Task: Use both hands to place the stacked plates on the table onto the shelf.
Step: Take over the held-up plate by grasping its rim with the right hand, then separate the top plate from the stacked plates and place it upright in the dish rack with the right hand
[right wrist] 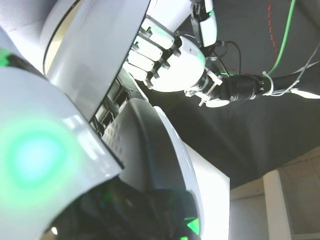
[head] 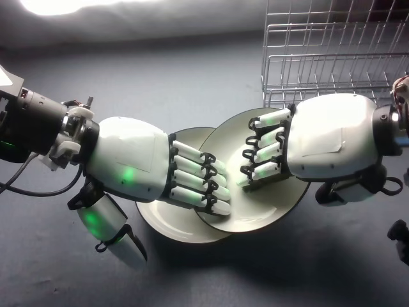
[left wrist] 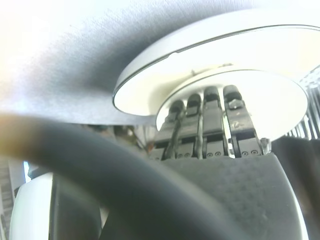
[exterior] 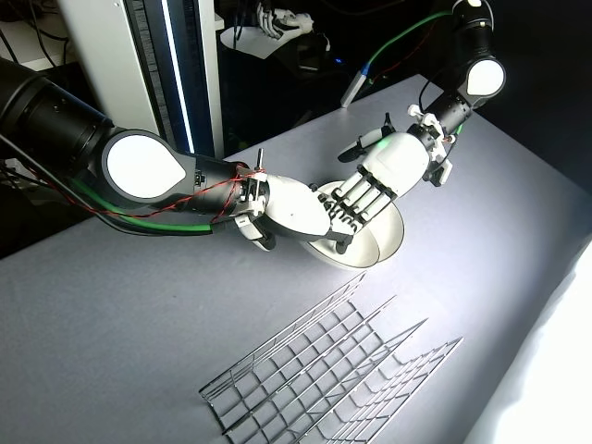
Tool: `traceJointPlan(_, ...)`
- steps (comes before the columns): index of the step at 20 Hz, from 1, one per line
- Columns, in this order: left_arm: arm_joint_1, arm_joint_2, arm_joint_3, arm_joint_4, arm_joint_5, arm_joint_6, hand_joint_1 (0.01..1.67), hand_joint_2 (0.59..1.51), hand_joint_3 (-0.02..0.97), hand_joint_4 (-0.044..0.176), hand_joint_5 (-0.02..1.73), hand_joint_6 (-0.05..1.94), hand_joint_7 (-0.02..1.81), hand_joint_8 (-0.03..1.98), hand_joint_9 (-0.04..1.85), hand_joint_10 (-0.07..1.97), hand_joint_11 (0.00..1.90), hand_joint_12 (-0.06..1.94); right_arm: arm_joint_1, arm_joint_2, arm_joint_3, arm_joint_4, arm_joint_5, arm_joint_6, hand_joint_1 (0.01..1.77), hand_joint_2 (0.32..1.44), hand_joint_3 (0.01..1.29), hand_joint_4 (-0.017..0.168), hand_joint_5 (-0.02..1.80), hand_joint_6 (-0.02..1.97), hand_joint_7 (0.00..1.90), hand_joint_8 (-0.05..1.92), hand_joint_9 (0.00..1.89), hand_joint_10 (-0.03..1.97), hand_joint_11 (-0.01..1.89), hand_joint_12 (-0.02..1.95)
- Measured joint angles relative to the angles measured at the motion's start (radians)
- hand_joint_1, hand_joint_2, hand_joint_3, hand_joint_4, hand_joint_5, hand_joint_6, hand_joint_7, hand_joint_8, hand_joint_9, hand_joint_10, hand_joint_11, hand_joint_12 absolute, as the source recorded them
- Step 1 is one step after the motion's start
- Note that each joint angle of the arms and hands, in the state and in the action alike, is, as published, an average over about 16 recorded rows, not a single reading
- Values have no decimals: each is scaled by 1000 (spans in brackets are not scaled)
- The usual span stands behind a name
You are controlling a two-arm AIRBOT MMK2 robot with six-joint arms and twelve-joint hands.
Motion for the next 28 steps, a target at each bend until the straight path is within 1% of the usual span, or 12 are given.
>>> traceJointPlan(4, 0, -3, 6, -1, -3, 0, 14, 1131, 9, -7, -15, -31, -12, -20, 17, 6, 15, 6, 0, -2, 0, 4, 16, -4, 1208, 996, 14, -3, 569, 130, 583, 62, 584, 88, 338, 1094)
traceJointPlan(7, -4, -4, 10, -1, -6, -1, 14, 1132, 9, -7, -15, -32, -10, -16, 16, 7, 15, 6, 0, -2, 0, 8, 29, -7, 1223, 981, 14, -5, 676, 245, 729, 123, 739, 170, 510, 1125)
traceJointPlan(11, -18, 4, 15, 3, -8, -3, 14, 1134, 9, -3, -12, -24, -5, -8, 16, 7, 14, 6, 1, -1, -1, 10, 46, -10, 1239, 959, 13, -8, 792, 406, 885, 212, 898, 308, 746, 1059)
traceJointPlan(14, -36, 21, 17, 7, -7, -4, 14, 1135, 9, -2, -8, -17, 0, -2, 15, 7, 14, 5, 5, 3, -5, 9, 54, -11, 1247, 942, 13, -7, 833, 530, 950, 283, 966, 410, 882, 997)
traceJointPlan(17, -59, 52, 12, 7, 0, -6, 14, 1137, 8, -1, -5, -10, 6, 2, 15, 7, 14, 5, 18, 11, -12, 7, 55, -9, 1252, 928, 13, -6, 845, 629, 977, 343, 987, 514, 954, 968)
traceJointPlan(20, -84, 95, 1, 6, 8, -7, 14, 1137, 8, 0, -1, -2, 11, 6, 15, 7, 14, 5, 41, 18, -20, 4, 50, -6, 1264, 923, 13, -3, 864, 688, 999, 386, 1003, 596, 981, 950)
traceJointPlan(28, -130, 242, -35, 0, 42, -9, 14, 1129, 8, 0, 9, 7, 15, 8, 15, 8, 14, 4, 122, 47, -53, 19, 21, 10, 1310, 923, 14, 3, 941, 811, 1078, 479, 1062, 703, 975, 947)
